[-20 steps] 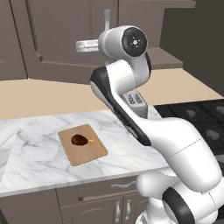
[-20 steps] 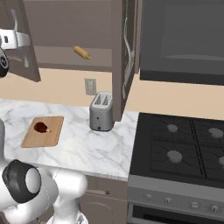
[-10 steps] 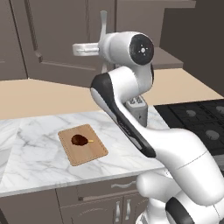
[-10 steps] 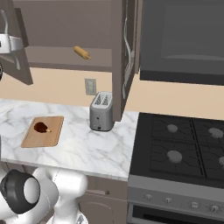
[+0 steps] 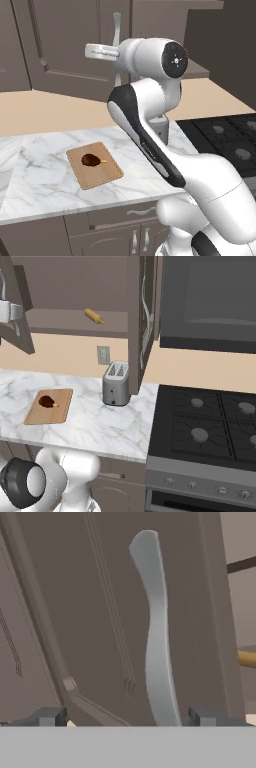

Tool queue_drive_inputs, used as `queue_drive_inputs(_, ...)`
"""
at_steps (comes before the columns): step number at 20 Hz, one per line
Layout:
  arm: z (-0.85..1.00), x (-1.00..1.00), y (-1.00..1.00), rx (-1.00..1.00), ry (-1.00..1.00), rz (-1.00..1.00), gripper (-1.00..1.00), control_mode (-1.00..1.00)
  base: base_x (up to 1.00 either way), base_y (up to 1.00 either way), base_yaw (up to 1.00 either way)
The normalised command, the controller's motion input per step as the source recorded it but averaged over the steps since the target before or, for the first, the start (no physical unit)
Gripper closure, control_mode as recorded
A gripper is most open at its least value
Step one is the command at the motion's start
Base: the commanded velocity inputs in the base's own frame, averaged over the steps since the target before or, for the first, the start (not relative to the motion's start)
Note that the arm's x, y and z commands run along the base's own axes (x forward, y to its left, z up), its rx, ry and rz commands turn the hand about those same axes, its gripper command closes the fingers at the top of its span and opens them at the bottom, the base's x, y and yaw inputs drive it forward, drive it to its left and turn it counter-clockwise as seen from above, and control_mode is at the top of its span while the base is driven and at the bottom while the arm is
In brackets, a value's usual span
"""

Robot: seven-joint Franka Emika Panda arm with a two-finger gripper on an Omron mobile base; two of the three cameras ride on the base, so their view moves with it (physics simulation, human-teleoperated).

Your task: Open the cabinet, retrieve the rolling pin, and place it next to the meat on the cutting board to prepare for tenderizing.

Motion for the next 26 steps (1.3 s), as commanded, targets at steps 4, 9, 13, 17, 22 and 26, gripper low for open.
queue_drive_inputs(4,0.09,-0.46,-0.03,0.18,0.08,0.01,-1.00,-1.00,0.00,0.00,0.00)
queue_drive_inputs(9,0.08,-0.10,-0.10,0.10,0.17,0.00,-1.00,-1.00,0.00,0.00,0.00)
queue_drive_inputs(13,0.00,-0.02,-0.27,0.02,0.15,0.02,-1.00,-1.00,0.00,0.00,0.00)
queue_drive_inputs(17,-0.07,-0.01,-0.37,0.00,0.11,0.00,-1.00,-1.00,0.00,0.00,0.00)
queue_drive_inputs(22,-0.20,-0.30,-0.38,0.00,0.01,0.00,-1.00,-1.00,0.00,0.00,0.00)
queue_drive_inputs(26,-0.32,-0.47,-0.37,0.00,-0.08,0.00,-1.00,-1.00,0.00,0.00,0.00)
